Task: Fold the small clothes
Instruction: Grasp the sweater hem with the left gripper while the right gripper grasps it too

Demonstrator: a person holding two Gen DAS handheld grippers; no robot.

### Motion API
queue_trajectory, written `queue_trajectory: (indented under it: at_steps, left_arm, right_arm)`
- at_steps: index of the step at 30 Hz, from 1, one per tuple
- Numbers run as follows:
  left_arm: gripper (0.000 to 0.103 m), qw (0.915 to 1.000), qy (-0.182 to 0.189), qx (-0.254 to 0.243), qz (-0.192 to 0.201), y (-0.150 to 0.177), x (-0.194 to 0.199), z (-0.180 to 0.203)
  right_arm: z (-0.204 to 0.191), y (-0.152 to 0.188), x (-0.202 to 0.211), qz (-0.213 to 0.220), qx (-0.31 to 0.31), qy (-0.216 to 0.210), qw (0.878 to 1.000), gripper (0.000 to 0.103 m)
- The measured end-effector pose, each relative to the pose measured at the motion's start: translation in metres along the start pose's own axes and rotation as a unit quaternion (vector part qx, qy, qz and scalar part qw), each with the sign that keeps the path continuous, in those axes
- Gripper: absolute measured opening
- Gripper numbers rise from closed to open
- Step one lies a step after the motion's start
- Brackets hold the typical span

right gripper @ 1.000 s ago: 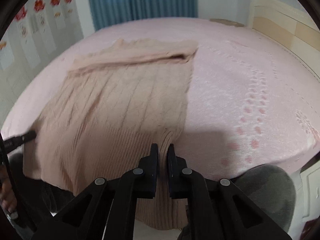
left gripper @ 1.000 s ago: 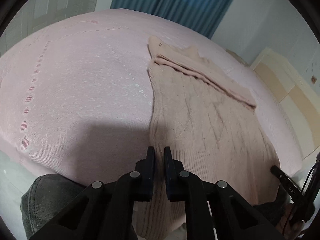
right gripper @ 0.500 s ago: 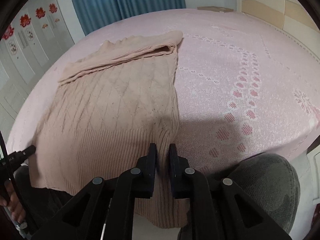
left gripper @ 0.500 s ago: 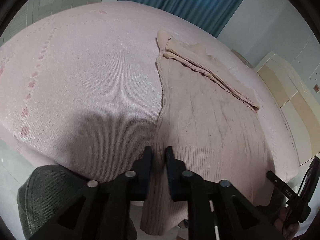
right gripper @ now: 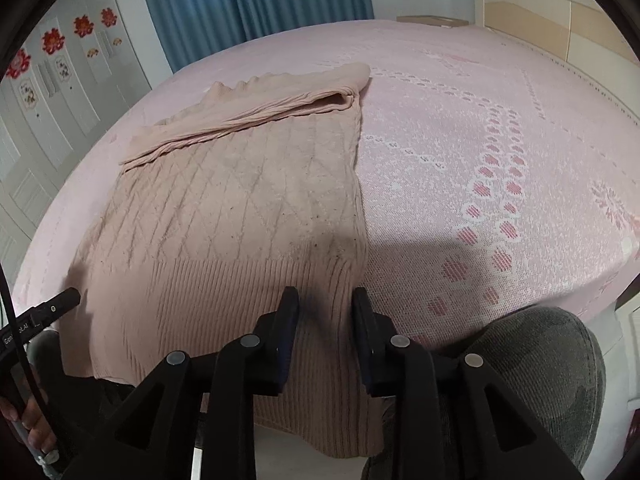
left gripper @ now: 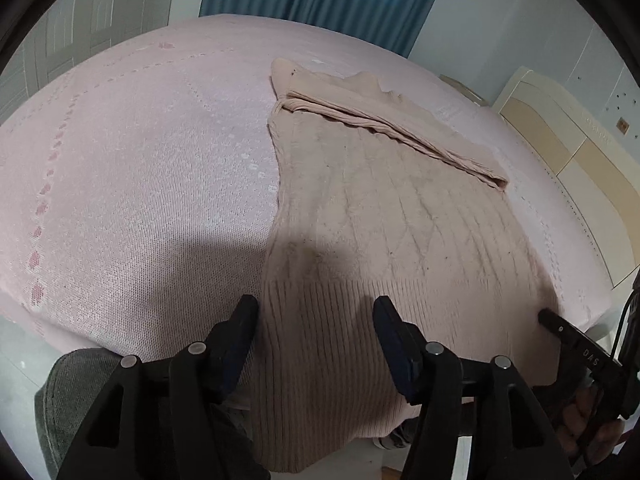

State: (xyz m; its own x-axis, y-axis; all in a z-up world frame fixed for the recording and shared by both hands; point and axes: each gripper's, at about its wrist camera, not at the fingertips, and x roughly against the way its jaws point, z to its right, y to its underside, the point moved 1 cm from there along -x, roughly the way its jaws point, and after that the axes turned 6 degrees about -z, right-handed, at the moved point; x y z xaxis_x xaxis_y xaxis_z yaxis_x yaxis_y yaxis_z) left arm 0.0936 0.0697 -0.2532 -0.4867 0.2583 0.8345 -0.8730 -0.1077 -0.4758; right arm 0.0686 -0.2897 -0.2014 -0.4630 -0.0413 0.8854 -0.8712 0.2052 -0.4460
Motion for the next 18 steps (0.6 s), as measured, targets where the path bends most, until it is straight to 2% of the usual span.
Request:
queue_trajectory:
  at_steps: [1, 3, 4, 5, 7, 9, 13, 16, 18]
  left_arm:
    - [0.053, 1.0, -0.004, 0.002, 0.001, 0.0, 0.0, -0.001]
    - [0.03, 0.9998, -0.018, 0.01, 0.005, 0.001, 0.001, -0.005]
    - [0.023, 0.9997, -0.019, 0.014, 0.004, 0.0, 0.001, -0.007]
    - [0.011, 0.9998, -0.009, 0.018, 0.003, 0.0, 0.002, -0.011]
    - [0.01, 0.9996, 0.005, 0.029, 0.007, 0.002, 0.005, -0.015]
    - [0.01, 0.9993, -0.001, 0.037, 0.01, 0.003, 0.007, -0.018]
    - [0.012, 0.9982, 0.013, 0.058, -0.002, 0.005, 0.006, -0.024]
    - [0.02, 0.9972, 0.036, 0.064, -0.012, 0.007, 0.007, -0.028]
    - [0.032, 0.9963, 0.056, 0.063, -0.016, 0.009, 0.008, -0.027]
  right_arm:
    - [-0.001, 0.0, 0.0, 0.0, 0.001, 0.002, 1.0, 0.027]
    - [-0.002, 0.0, 0.0, -0.003, 0.006, 0.005, 1.0, 0.027]
    - [-0.003, 0.001, 0.0, -0.003, 0.008, 0.007, 1.0, 0.025]
    - [-0.003, 0.001, 0.001, -0.003, 0.011, 0.007, 1.0, 0.014]
    - [-0.004, 0.002, 0.002, -0.002, 0.014, 0.005, 1.0, 0.011]
    - [-0.002, 0.002, 0.004, -0.003, 0.011, 0.002, 1.0, 0.012]
    - [0.005, 0.003, 0.004, -0.013, -0.005, -0.012, 1.0, 0.016]
    - [0.01, 0.005, 0.005, -0.023, -0.015, -0.023, 0.999, 0.02]
    - [0.011, 0.007, 0.006, -0.025, -0.017, -0.033, 0.999, 0.021]
